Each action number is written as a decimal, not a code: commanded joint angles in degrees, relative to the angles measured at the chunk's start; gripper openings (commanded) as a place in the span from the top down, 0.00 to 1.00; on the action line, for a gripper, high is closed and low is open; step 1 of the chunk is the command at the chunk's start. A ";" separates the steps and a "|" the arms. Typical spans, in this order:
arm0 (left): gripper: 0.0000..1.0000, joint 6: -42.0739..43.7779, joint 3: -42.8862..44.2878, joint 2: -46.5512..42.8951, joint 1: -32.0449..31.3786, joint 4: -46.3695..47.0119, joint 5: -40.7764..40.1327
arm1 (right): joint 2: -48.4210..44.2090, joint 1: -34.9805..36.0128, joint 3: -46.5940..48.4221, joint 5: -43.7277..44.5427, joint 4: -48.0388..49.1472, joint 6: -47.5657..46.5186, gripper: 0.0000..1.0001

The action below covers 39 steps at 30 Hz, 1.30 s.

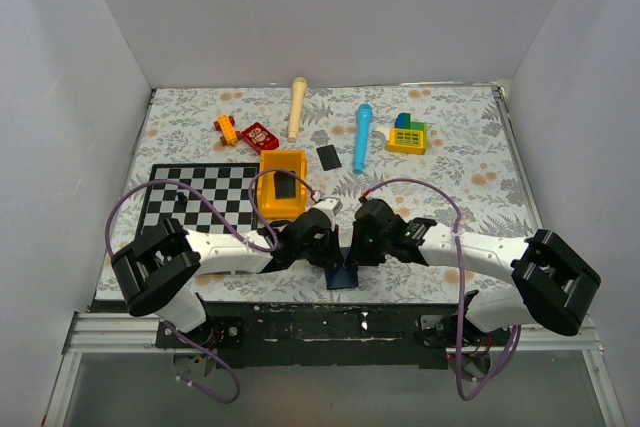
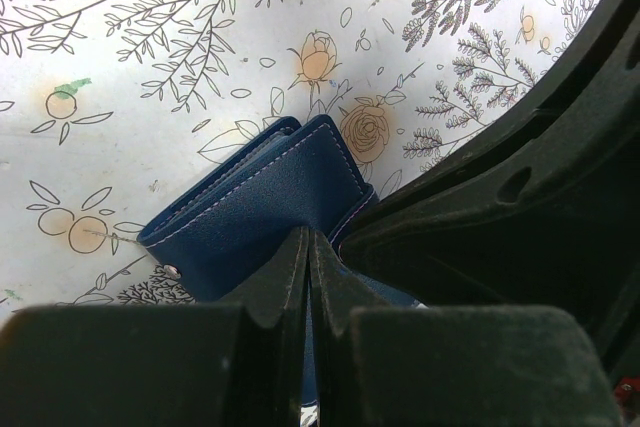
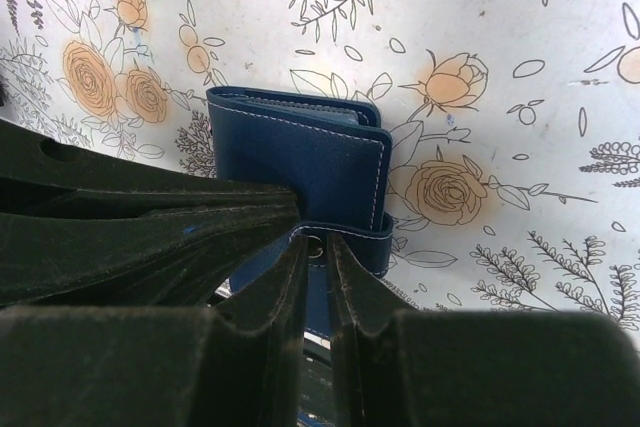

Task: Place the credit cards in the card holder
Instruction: Close the card holder at the center of the board.

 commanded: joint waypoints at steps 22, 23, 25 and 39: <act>1.00 0.28 -1.13 0.57 0.01 -2.19 -0.46 | 6.15 0.30 4.47 -3.04 -7.48 -2.59 0.80; 1.00 0.28 -1.13 0.57 0.01 -2.19 -0.47 | 6.59 0.38 4.47 -2.78 -7.74 -2.59 0.81; 1.00 0.28 -1.13 0.65 0.01 -2.18 -0.38 | 7.55 0.65 4.55 -2.08 -8.53 -2.51 0.81; 1.00 0.28 -1.04 0.92 0.01 -2.01 -0.47 | 14.32 5.48 6.49 5.84 -13.81 0.92 0.82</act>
